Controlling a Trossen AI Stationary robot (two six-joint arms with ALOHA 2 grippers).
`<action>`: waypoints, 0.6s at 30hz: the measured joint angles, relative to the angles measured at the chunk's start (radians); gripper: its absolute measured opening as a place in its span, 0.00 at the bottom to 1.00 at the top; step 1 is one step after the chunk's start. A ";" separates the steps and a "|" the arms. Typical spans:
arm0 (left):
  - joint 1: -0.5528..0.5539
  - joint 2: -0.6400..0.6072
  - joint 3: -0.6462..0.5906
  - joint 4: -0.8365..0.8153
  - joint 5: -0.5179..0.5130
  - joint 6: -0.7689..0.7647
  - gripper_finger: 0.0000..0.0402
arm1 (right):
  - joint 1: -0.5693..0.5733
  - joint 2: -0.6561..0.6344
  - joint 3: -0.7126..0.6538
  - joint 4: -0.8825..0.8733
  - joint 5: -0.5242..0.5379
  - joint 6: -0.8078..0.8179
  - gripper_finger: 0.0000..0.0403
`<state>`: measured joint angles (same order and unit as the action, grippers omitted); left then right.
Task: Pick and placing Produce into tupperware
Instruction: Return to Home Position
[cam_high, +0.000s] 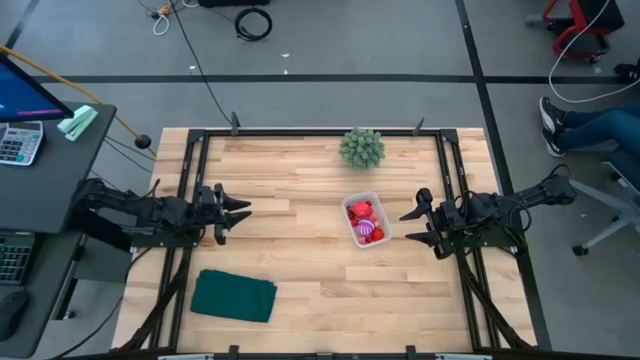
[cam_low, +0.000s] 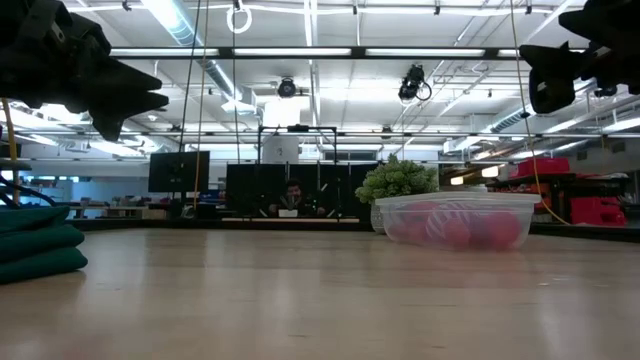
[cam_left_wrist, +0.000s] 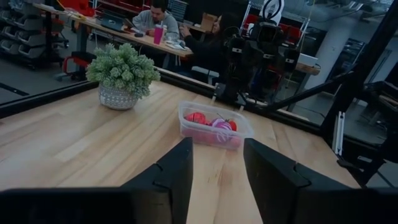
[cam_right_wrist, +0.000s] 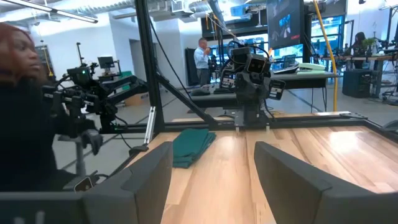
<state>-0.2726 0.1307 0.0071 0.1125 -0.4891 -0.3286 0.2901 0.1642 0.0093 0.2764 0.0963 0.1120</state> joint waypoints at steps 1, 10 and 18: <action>0.000 0.000 0.000 0.000 0.000 0.000 0.37 | 0.000 0.000 0.000 0.000 0.000 0.000 0.59; 0.000 0.000 0.000 0.001 0.000 0.000 0.37 | 0.000 0.000 0.000 0.000 0.000 0.000 0.59; 0.000 0.000 0.000 0.001 0.000 0.000 0.39 | 0.000 0.000 0.000 0.000 0.000 0.000 0.59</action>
<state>-0.2726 0.1307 0.0071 0.1139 -0.4887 -0.3285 0.2901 0.1642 0.0090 0.2764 0.0963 0.1120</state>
